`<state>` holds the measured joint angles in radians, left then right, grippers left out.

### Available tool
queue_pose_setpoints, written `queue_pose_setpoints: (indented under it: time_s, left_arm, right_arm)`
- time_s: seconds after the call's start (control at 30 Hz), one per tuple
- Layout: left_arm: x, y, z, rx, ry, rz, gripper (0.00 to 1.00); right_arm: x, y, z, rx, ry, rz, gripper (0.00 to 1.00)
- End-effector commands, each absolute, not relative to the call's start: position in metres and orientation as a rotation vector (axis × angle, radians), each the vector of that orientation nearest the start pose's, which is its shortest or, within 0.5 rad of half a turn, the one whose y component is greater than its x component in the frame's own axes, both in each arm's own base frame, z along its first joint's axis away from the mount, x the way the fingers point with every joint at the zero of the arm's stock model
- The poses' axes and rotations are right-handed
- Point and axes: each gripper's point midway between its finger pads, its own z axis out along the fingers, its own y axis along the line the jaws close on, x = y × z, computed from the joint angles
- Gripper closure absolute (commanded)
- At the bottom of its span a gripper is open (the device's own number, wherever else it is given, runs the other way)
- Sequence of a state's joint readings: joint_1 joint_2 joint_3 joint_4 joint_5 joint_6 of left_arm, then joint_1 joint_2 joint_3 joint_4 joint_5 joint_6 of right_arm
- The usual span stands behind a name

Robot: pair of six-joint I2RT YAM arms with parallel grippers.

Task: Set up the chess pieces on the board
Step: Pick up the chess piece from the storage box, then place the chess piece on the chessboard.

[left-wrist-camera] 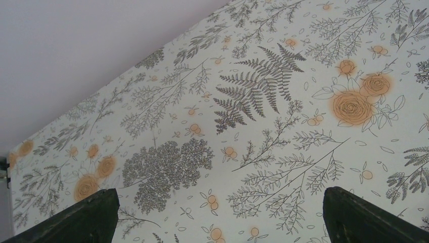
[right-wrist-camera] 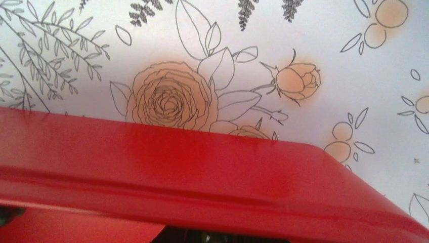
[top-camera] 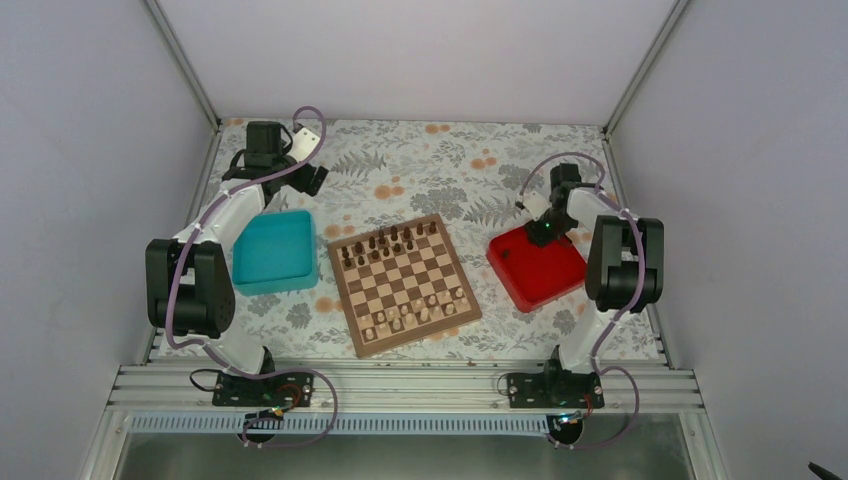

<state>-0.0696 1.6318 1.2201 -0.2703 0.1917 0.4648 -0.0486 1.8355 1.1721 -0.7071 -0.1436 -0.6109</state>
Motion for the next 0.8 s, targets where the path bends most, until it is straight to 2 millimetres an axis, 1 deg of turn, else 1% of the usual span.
queue_pose_setpoints:
  time_s: [0.0,0.07,0.17,0.27,0.33,0.4,0.5,0.6,0.7,0.77]
  left_arm:
    - [0.475,-0.069,0.184,0.71,2.111,0.004,0.0]
    - [0.475,-0.069,0.183,0.71,2.111,0.002,0.0]
    - [0.474,-0.069,0.183,0.712,2.111,-0.003,0.0]
    - [0.474,-0.07,0.184,0.713,2.108,-0.005,0.0]
    - [0.473,-0.07,0.185,0.712,2.103,-0.006,0.0]
    - [0.472,-0.07,0.188,0.71,2.098,-0.008,0.0]
    - [0.471,-0.071,0.192,0.711,2.089,-0.007,0.0]
    - [0.471,-0.07,0.196,0.708,2.079,-0.002,0.0]
    - [0.472,-0.07,0.197,0.706,2.076,-0.003,0.0]
    - [0.472,-0.071,0.197,0.707,2.077,-0.006,0.0]
  right_arm:
    - [0.373,-0.002,0.055,-0.808,2.751,0.032,0.91]
    - [0.373,-0.002,0.074,-0.808,2.734,0.012,0.91]
    - [0.373,0.007,0.103,-0.841,2.71,0.0,0.92]
    - [0.376,0.03,0.131,-0.908,2.656,-0.006,0.92]
    - [0.38,0.051,0.146,-0.957,2.616,0.019,0.92]
    - [0.384,0.076,0.156,-1.013,2.573,0.071,0.92]
    - [0.39,0.114,0.16,-1.091,2.523,0.138,0.92]
    - [0.391,0.151,0.152,-1.17,2.475,0.191,0.92]
    - [0.381,0.185,0.136,-1.263,2.439,0.233,0.92]
    - [0.374,0.203,0.128,-1.318,2.415,0.248,0.92]
